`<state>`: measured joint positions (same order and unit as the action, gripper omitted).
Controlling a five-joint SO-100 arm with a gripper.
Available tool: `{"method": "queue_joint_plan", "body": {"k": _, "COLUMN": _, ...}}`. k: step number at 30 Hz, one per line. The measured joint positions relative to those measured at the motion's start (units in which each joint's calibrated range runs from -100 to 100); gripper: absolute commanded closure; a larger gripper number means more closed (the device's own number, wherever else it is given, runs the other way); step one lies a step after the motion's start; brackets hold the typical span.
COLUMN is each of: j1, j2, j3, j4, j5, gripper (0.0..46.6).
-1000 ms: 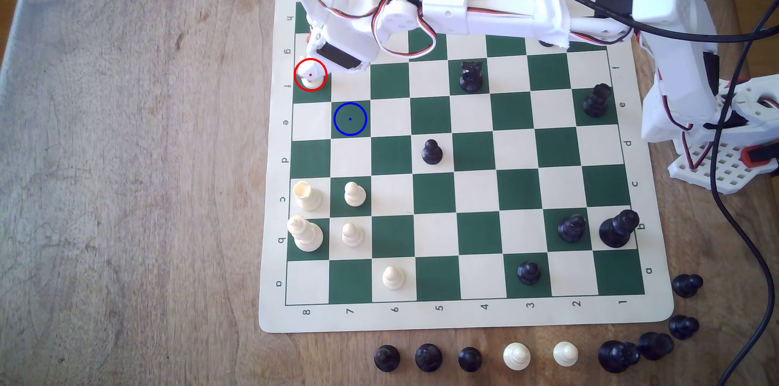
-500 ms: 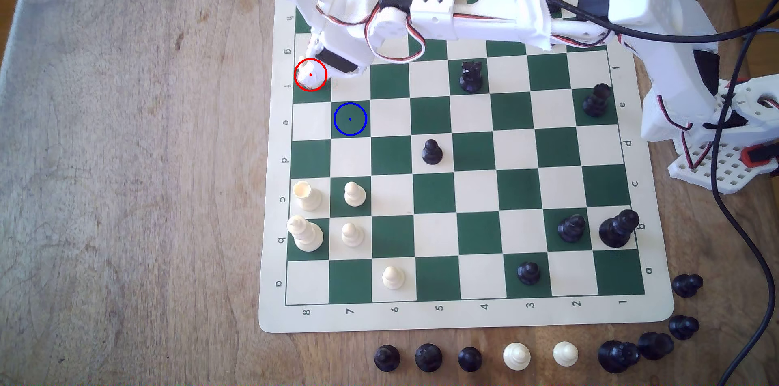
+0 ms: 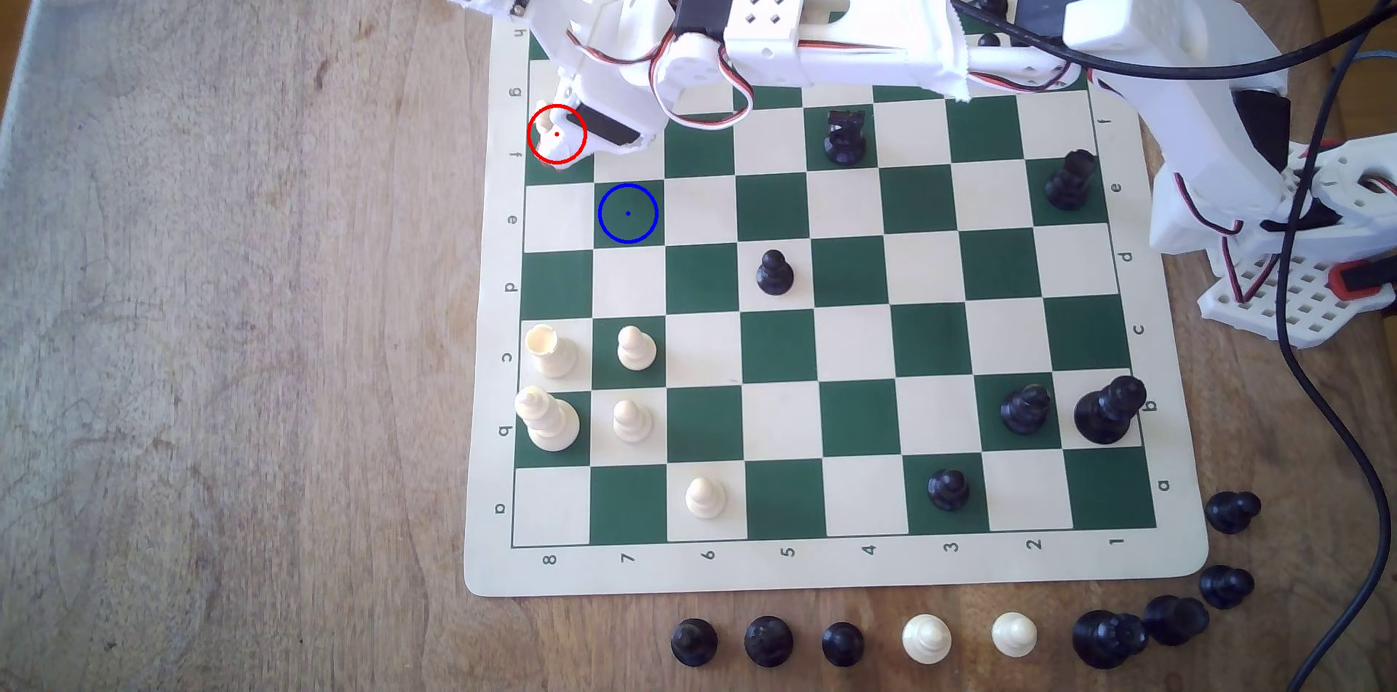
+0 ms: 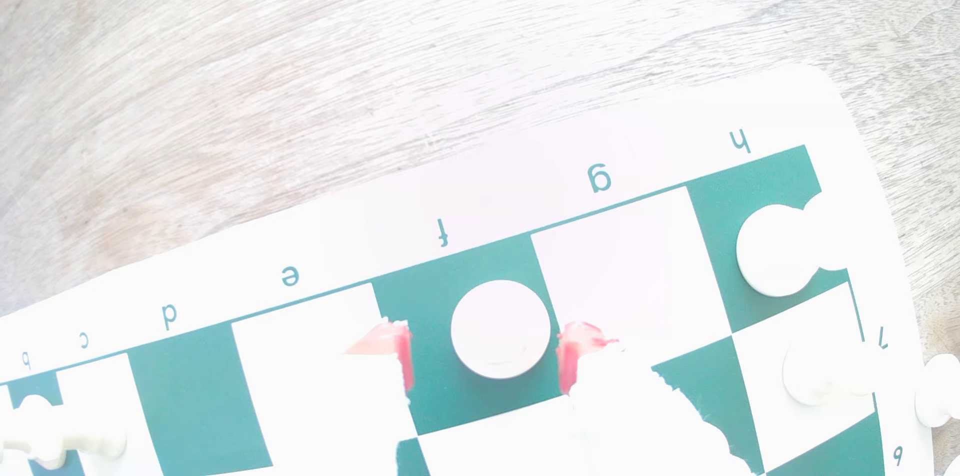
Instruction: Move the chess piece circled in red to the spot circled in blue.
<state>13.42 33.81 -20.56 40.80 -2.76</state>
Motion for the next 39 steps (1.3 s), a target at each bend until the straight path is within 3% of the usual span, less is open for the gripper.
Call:
{"method": "queue_joint_plan", "body": {"k": 23, "j1": 0.0, "j2": 1.59, "j3": -0.27, "j4": -3.43, "j5": -1.27, "gripper": 33.3}}
{"method": "queue_joint_plan", "body": {"k": 28, "j1": 0.0, "j2": 1.59, "j3": -0.81, "j4": -3.43, "j5": -1.27, "gripper": 36.0}}
{"method": "queue_joint_plan", "body": {"k": 32, "j1": 0.0, "j2": 1.59, "j3": -0.9, "j4": -3.43, "j5": -1.27, "gripper": 41.5}}
{"method": "queue_joint_plan", "body": {"k": 39, "j1": -0.07, "j2": 1.59, "j3": -0.9, "j4": -3.43, "j5": -1.22, "gripper": 43.4}}
